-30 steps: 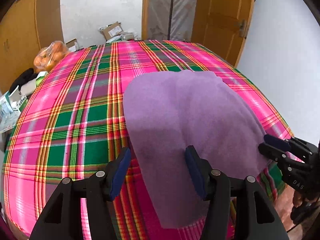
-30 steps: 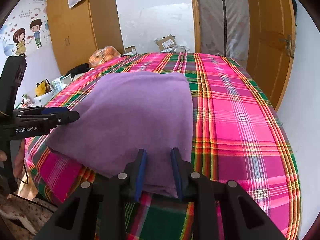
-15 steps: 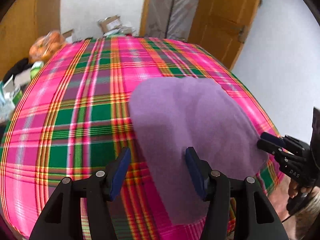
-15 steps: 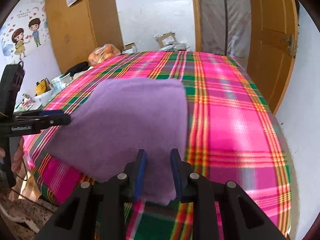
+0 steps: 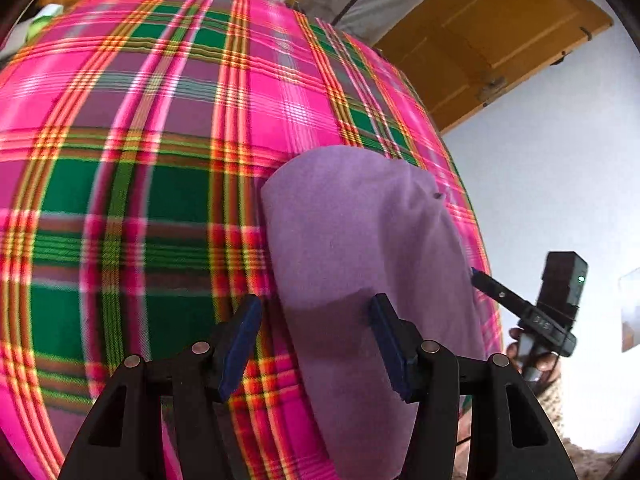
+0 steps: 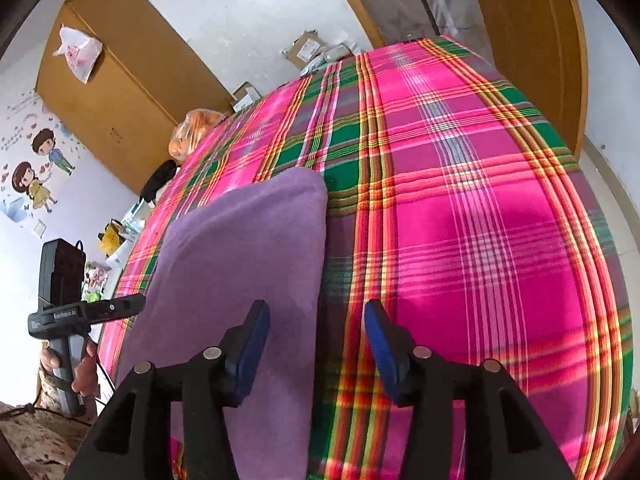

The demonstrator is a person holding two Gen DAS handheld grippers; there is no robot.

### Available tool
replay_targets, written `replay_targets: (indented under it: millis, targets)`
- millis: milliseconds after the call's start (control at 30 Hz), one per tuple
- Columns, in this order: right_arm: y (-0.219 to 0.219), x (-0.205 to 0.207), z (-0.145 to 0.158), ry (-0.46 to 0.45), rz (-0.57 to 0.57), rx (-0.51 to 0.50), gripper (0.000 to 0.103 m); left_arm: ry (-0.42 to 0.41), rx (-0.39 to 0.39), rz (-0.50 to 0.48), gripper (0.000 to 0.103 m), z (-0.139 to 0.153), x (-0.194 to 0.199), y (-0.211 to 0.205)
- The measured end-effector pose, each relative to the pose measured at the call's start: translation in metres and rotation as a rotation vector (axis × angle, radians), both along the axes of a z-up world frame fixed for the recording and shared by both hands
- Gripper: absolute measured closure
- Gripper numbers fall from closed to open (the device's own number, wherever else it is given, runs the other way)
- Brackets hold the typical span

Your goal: Fold clothes

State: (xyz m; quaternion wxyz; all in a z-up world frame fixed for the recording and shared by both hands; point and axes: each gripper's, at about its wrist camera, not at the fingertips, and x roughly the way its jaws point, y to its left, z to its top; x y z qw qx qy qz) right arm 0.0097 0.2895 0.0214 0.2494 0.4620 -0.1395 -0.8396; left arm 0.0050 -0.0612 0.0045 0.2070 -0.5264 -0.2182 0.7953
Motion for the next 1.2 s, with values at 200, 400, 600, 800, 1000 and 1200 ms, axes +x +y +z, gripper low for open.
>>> replay_targets:
  millis: [200, 400, 600, 800, 1000, 1200]
  targets:
    - [-0.001, -0.019, -0.009, -0.057, 0.065, -0.064, 0.048, -0.056, 0.081, -0.026, 0.041, -0.008, -0.016, -0.001]
    - [-0.001, -0.036, -0.017, -0.107, 0.121, -0.134, 0.047, -0.083, 0.147, -0.045, 0.041, -0.013, -0.023, -0.008]
    - [-0.003, -0.042, -0.019, -0.117, 0.168, -0.198, 0.039, -0.097, 0.211, -0.083, 0.041, -0.019, -0.023, -0.003]
    - [-0.005, -0.045, -0.020, -0.115, 0.181, -0.239, 0.035, -0.114, 0.276, -0.097, 0.031, -0.021, -0.022, 0.003]
    - [-0.008, -0.047, -0.020, -0.114, 0.171, -0.233, 0.036, -0.117, 0.297, -0.093, 0.029, -0.020, -0.021, 0.008]
    - [-0.012, -0.042, -0.016, -0.103, 0.139, -0.150, 0.048, -0.110, 0.198, -0.078, 0.030, -0.012, -0.022, 0.022]
